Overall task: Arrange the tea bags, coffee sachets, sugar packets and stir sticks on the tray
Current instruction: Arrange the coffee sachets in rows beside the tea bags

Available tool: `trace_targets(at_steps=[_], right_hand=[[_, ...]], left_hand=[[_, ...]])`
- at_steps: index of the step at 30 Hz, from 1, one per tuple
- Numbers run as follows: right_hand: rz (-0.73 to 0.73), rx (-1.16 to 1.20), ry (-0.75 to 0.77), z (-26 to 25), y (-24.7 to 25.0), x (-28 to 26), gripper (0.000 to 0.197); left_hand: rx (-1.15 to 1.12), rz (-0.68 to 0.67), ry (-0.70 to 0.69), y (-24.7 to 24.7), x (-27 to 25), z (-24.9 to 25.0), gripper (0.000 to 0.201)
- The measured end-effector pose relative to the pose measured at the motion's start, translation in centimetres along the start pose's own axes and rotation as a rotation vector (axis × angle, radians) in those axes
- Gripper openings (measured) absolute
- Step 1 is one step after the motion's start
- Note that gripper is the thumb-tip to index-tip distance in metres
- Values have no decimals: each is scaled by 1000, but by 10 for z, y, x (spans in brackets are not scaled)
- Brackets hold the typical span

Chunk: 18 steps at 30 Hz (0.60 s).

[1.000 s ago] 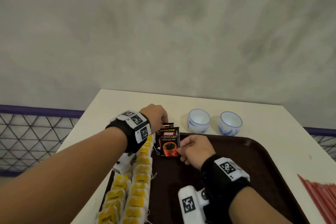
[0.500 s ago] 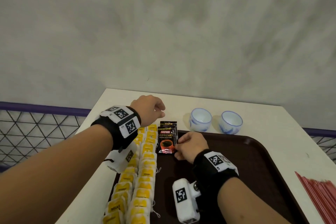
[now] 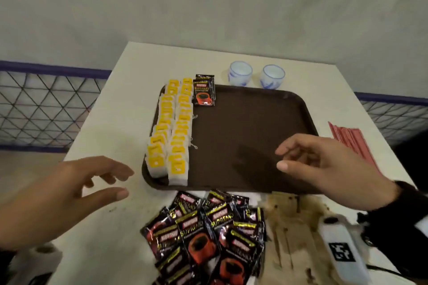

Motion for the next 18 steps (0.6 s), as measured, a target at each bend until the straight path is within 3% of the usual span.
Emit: trace_targets(at_steps=[2,5,9,14,18], right_hand=[[-22,-17,-36,3,-5,-56,24],[-66,-84,-121,17,-29,-113,62],[-223,-177,-130,22,-81,-141,42],[-271,-320,-168,31,-118,-154,70],[-242,-367,-229,42,-135,-158,64]], left_hand=[[-33,-81,63,-30,-43,0,48],[-28,-177,35,-69,-83,9,64],[39,-189,-33,-102,-97,27,77],[221,-194,-153,-126,-95,75,84],[252,-210,-196,-139,-89,99,80]])
Point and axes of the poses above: each hand's wrist, its own x-axis towards the middle knuckle, its own y-axis out of the back of the hand, z = x × y, the point moved 5 cm from there along x, towards the middle knuckle, and after that the axes turned 3 degrees about -z, right-handed, at the moved point
